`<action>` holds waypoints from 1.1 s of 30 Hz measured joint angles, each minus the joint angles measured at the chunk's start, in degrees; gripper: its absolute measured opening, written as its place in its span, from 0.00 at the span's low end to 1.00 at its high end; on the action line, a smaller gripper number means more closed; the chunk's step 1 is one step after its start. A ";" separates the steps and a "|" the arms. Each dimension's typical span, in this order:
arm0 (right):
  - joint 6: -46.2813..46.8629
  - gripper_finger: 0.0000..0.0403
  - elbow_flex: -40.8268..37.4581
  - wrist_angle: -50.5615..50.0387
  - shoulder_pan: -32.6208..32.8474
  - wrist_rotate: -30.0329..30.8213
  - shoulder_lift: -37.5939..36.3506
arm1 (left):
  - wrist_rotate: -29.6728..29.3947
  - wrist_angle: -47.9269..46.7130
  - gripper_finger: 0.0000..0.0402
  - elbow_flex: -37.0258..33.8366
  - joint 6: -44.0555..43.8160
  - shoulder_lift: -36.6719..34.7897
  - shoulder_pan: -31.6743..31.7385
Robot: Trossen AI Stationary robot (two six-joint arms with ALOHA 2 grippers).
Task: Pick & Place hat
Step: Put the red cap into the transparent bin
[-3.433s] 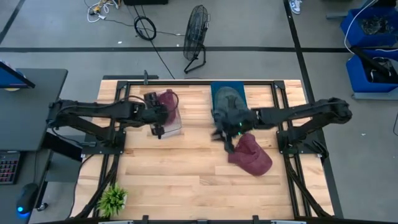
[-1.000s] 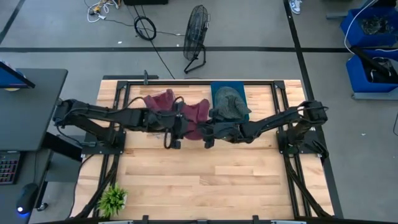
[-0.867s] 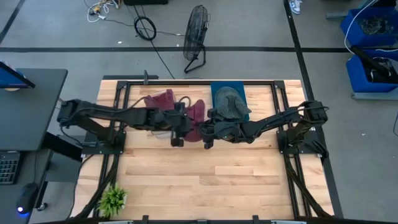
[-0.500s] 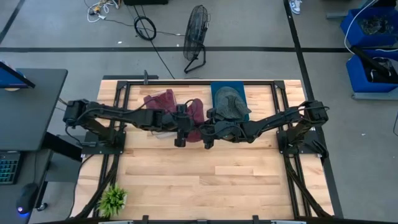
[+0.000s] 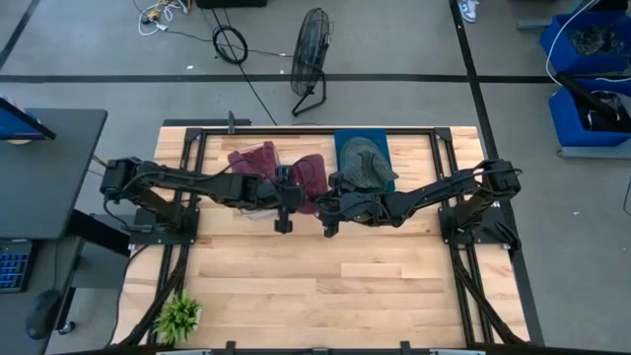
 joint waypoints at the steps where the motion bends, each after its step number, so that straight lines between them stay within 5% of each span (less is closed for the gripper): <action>1: 0.78 0.01 0.02 -0.46 0.02 -0.21 0.00 | -0.01 -0.26 0.10 0.00 0.59 0.00 -0.01; 4: 3.67 0.03 0.20 -1.72 0.07 0.27 0.00 | -1.38 -1.45 0.03 0.00 1.66 -0.25 -0.04; 18: 8.19 0.29 0.00 -5.26 1.11 0.44 -0.11 | -5.75 -28.80 0.04 6.87 -6.77 -13.77 -3.08; 27: 9.83 0.36 0.00 -8.37 0.98 0.45 -0.09 | -6.02 -52.75 0.03 9.05 5.05 -19.12 -0.50; 33: 9.80 0.36 0.00 -7.66 0.98 -0.63 -0.09 | 0.48 -49.32 0.03 2.18 12.85 -18.88 4.92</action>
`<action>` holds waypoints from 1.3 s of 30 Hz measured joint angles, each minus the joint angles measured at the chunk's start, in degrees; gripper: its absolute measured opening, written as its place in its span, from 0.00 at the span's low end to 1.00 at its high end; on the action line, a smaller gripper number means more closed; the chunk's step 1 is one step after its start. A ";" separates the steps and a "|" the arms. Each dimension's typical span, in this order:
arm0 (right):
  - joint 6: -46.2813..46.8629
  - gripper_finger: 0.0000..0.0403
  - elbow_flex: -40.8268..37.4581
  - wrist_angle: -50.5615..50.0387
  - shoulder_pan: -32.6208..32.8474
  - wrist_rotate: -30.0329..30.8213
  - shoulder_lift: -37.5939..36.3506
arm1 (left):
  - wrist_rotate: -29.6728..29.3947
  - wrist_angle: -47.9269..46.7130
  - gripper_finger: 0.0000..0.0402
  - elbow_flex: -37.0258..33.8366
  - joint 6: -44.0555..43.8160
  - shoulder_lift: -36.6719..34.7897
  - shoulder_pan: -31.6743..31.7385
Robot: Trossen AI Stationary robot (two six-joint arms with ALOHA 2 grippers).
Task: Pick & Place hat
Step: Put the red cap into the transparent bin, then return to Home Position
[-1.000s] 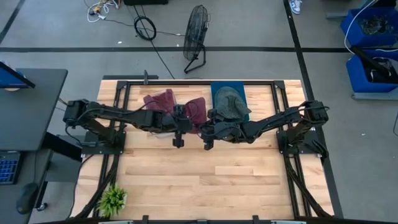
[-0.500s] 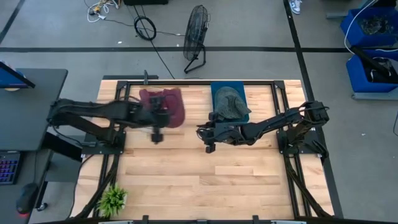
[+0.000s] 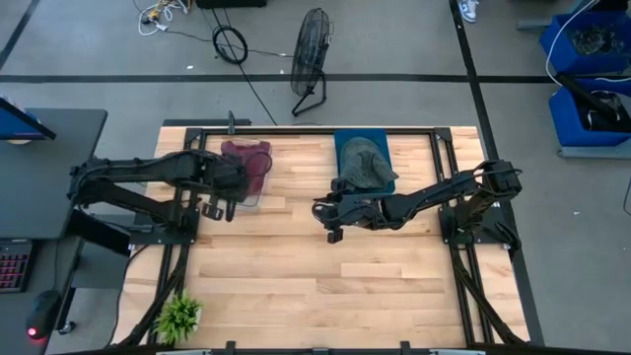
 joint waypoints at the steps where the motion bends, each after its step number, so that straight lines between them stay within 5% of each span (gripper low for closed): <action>1: 0.22 0.36 0.00 0.01 0.00 -0.32 0.00 | 0.13 1.98 0.03 -1.70 1.41 0.09 0.83; 11: 1.23 0.36 0.00 -0.21 0.00 -2.04 0.00 | 13.45 20.83 0.04 -14.52 13.36 0.19 9.56; 23: 1.21 0.36 0.00 -0.32 0.00 -2.10 0.00 | 13.53 37.85 0.07 -23.29 8.66 0.21 15.17; 34: 1.02 0.36 0.00 -0.31 0.05 -2.01 0.02 | 10.78 37.21 0.38 -22.81 -2.32 0.00 14.49; 39: -0.53 0.36 0.00 -1.87 1.36 -0.10 -2.85 | 10.72 29.25 0.48 -15.34 -7.01 0.00 11.28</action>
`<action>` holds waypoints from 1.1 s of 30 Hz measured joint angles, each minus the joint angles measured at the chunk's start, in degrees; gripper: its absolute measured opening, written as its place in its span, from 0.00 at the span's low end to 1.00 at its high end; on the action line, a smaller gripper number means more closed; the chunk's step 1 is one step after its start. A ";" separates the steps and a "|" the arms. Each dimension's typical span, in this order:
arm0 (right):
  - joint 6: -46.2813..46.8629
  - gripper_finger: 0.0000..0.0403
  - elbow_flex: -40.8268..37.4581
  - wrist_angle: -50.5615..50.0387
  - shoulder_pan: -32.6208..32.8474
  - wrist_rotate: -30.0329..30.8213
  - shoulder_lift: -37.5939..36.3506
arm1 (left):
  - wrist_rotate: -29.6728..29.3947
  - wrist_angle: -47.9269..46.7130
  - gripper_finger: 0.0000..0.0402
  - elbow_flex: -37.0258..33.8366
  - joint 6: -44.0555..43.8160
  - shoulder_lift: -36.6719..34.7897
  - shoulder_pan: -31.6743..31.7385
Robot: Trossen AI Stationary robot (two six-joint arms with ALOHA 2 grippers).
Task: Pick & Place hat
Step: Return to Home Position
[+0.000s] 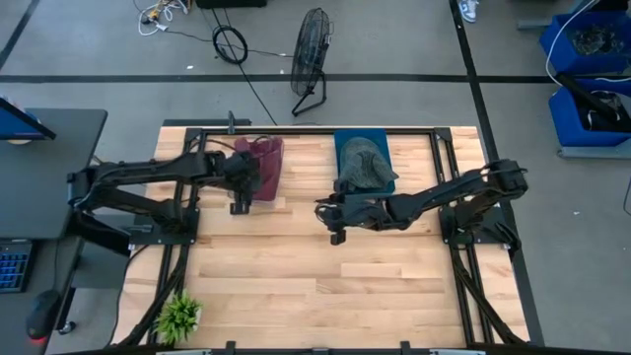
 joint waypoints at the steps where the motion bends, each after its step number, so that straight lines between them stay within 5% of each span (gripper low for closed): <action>1: -0.90 0.36 0.00 -0.10 0.54 1.57 -1.09 | -0.30 -2.02 0.49 2.23 -1.09 0.00 -0.76; 8: -2.28 0.36 0.00 -9.90 5.80 17.32 -13.84 | -4.51 -16.02 0.47 20.42 -11.76 -2.03 -4.52; 13: 6.68 0.36 0.02 -22.07 10.88 15.33 -27.26 | -4.52 -10.45 0.44 21.65 -11.02 -12.75 -7.28; 17: 17.91 0.36 -0.34 -33.98 13.75 11.36 -37.73 | -4.55 -3.97 0.43 14.35 -10.31 -25.46 -8.26; 21: 21.75 0.36 -6.41 -35.69 14.63 11.73 -46.87 | -4.54 10.62 0.43 1.20 -12.37 -39.45 -8.26; 27: 10.37 0.36 -21.84 -19.97 14.62 7.14 -59.89 | -4.06 33.29 0.43 -17.50 -12.96 -54.08 -8.26; 33: 6.40 0.36 -33.44 -7.42 14.60 4.18 -76.13 | -0.27 43.14 0.43 -28.31 -14.27 -59.42 -8.26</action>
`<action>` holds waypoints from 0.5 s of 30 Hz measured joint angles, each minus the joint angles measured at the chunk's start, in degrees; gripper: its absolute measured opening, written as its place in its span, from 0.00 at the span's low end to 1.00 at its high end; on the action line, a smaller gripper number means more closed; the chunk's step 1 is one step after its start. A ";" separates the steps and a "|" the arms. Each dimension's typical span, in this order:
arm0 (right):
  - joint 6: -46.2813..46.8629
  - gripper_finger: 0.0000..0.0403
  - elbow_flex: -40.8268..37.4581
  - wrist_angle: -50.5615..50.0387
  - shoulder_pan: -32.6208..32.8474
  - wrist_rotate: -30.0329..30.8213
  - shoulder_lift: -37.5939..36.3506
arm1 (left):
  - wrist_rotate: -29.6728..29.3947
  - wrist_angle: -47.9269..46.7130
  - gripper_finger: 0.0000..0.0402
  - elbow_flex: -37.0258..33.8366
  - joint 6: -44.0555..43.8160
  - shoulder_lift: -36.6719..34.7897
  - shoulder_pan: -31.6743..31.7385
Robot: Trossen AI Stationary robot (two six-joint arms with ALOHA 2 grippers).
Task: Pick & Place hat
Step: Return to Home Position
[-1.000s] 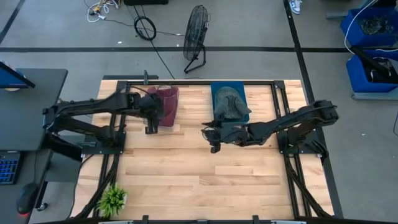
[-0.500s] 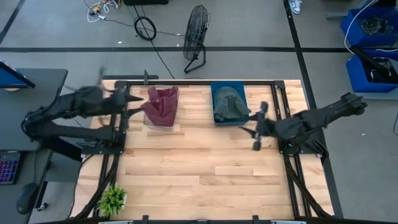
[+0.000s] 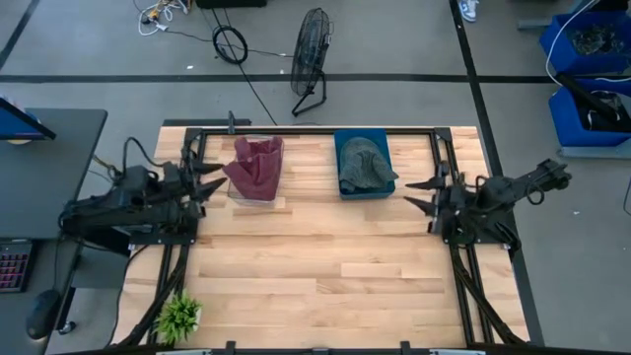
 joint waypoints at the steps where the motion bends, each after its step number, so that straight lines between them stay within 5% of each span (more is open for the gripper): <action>1: 1.13 0.36 -1.34 -0.01 -0.01 0.04 -2.53 | -0.04 1.80 0.43 -1.74 -0.10 -0.31 0.00; 8: 4.68 0.36 -7.94 -0.58 -0.01 -0.02 -17.66 | 0.08 24.49 0.43 -15.10 1.63 -2.31 0.02; 15: 7.81 0.36 -8.00 -5.49 0.01 1.32 -17.67 | 0.00 27.28 0.43 -21.14 0.63 -6.68 0.20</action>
